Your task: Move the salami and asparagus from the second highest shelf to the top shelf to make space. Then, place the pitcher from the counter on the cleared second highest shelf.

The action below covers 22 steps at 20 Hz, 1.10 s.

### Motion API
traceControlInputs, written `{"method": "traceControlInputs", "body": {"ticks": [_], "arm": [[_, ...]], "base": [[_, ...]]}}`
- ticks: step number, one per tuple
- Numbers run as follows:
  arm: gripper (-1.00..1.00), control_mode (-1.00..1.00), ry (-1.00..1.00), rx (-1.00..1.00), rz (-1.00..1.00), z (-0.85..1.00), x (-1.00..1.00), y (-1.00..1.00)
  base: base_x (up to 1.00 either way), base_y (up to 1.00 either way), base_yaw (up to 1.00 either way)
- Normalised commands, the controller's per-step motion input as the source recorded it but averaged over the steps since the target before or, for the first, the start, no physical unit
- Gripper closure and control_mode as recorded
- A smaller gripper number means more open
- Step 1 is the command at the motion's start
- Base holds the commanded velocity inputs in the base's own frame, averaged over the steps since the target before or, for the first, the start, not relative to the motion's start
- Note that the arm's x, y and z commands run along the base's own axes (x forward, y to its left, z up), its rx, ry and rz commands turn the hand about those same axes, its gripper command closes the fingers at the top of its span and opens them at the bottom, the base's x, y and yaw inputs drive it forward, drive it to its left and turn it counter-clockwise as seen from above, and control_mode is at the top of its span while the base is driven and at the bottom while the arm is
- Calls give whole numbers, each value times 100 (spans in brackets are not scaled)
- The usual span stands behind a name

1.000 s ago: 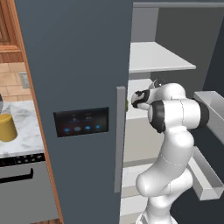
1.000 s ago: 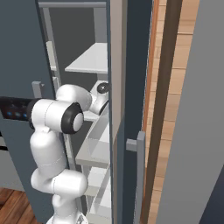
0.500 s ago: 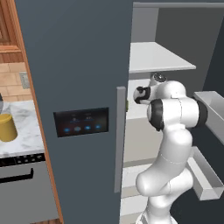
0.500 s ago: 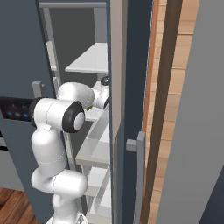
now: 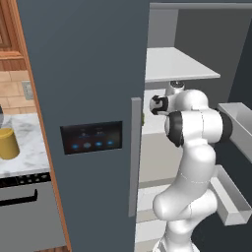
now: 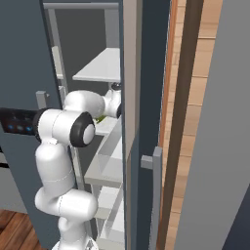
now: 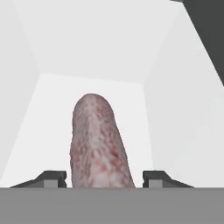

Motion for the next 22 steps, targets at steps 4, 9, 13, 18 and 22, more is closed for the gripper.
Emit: {"method": "traceControlInputs", "body": {"ticks": [4, 9, 13, 18, 22], "arm": [[100, -100, -8, 0, 0, -73, -60, 31], [100, -100, -20, 0, 0, -73, -70, 31], [100, -100, -20, 0, 0, -56, -73, 21], [100, -100, -4, 0, -2, -4, -90, 2], [100, -100, 2, 0, -3, 38, -79, 0]], "base": [[0, 0, 0], [0, 0, 0], [0, 0, 0], [0, 0, 0], [0, 0, 0]]}}
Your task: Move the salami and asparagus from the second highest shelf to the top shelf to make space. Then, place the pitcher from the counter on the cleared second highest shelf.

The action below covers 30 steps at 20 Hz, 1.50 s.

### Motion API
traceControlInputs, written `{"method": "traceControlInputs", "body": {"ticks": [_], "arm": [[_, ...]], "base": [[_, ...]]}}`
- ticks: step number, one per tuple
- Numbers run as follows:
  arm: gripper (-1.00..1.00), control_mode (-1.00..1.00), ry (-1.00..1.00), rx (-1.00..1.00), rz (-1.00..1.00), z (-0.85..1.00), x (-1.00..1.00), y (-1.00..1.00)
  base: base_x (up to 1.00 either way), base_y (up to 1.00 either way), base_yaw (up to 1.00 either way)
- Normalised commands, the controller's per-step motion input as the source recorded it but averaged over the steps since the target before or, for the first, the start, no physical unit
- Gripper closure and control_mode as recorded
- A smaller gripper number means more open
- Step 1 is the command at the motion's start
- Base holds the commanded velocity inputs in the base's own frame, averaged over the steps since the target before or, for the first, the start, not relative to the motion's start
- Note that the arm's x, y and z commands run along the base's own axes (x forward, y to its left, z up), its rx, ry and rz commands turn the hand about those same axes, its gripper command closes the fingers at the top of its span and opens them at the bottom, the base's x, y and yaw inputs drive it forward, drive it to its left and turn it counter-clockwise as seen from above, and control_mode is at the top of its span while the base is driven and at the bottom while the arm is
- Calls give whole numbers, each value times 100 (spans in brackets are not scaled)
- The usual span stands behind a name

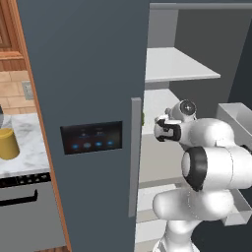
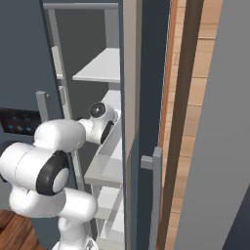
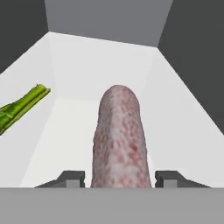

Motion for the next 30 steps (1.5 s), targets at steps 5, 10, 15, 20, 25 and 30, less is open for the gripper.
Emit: {"method": "traceControlInputs", "body": {"ticks": [5, 10, 15, 20, 25, 30], "arm": [[100, -100, 3, 0, -1, 78, -74, 9], [100, -100, 7, 0, 0, 75, -77, 29], [100, -100, 4, 0, 0, 69, -82, 15], [100, -100, -11, 0, -8, 75, -72, 0], [100, -100, -26, 0, -8, 62, -33, -20], [100, -100, -22, 0, -5, 63, -6, -33]], "base": [[0, 0, 0], [0, 0, 0], [0, 0, 0], [0, 0, 0], [0, 0, 0], [0, 0, 0]]}}
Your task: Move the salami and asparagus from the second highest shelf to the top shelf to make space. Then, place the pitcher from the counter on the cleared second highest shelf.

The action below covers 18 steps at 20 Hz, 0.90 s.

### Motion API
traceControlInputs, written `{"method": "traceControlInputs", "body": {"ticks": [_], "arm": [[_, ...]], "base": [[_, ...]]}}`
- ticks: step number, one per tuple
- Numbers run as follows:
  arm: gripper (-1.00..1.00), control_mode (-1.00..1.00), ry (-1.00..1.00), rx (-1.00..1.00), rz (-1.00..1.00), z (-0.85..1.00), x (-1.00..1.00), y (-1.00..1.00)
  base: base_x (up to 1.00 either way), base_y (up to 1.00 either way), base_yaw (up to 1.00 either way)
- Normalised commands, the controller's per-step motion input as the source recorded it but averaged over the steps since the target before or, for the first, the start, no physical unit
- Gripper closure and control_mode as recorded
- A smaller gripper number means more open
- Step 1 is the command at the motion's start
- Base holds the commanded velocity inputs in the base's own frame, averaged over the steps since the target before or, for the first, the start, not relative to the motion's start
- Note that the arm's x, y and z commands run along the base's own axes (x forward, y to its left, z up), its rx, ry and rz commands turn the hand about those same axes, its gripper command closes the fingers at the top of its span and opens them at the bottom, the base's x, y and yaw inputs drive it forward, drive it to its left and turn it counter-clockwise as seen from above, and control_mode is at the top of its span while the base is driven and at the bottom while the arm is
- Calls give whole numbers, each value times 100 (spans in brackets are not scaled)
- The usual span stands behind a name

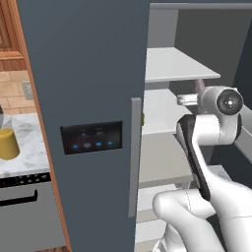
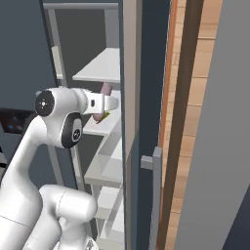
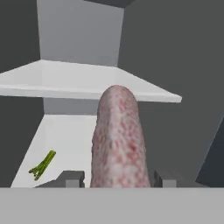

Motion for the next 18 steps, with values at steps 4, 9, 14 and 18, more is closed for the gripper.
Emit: {"method": "traceControlInputs", "body": {"ticks": [4, 9, 14, 18], "arm": [[100, -100, -7, 0, -4, 79, 0, -37], [100, -100, 1, 0, -1, 79, 6, -23], [100, -100, 17, 0, 0, 44, 40, -4], [100, -100, 17, 0, 0, 4, 64, 0]], "base": [[0, 0, 0], [0, 0, 0], [0, 0, 0], [0, 0, 0]]}}
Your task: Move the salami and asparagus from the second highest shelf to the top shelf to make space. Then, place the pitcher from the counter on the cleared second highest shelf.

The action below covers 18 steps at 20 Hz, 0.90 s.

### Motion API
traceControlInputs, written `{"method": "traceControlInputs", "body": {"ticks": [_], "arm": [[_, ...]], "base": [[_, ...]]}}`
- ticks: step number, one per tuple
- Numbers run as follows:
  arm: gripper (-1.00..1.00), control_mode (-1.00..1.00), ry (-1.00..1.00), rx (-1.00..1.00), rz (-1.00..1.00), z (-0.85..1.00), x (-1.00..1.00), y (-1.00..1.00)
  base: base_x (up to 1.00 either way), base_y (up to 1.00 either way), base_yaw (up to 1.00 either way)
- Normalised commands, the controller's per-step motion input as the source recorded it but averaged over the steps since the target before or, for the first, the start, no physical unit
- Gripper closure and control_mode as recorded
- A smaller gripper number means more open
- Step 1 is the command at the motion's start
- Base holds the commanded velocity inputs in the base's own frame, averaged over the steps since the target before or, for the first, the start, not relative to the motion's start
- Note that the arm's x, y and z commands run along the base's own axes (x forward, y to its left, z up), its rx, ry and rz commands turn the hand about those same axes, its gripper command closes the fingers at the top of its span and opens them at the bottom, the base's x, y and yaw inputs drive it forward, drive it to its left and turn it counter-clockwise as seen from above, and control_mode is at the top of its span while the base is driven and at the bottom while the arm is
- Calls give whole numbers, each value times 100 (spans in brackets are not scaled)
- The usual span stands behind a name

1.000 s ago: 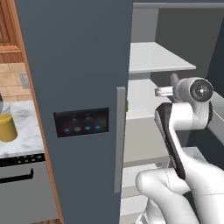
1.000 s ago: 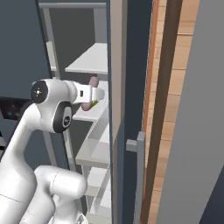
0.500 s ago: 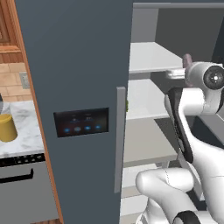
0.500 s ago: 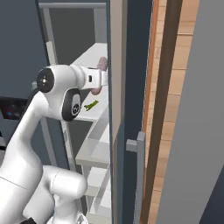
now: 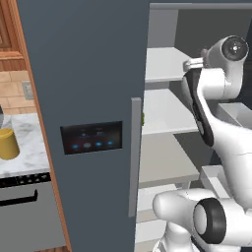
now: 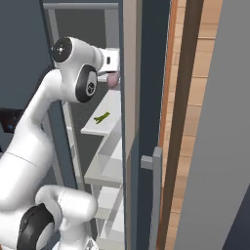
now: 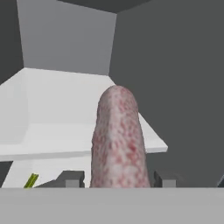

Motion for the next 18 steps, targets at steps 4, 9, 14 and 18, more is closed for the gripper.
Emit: {"method": "traceControlInputs", "body": {"ticks": [4, 9, 14, 18], "arm": [[100, -100, 0, 2, 2, -4, 68, -23], [100, -100, 4, 0, 4, -32, 73, -23], [100, -100, 7, 0, 5, -48, 78, -10], [100, -100, 3, 0, 5, -22, 78, -16]], "base": [[0, 0, 0], [0, 0, 0], [0, 0, 0], [0, 0, 0]]}}
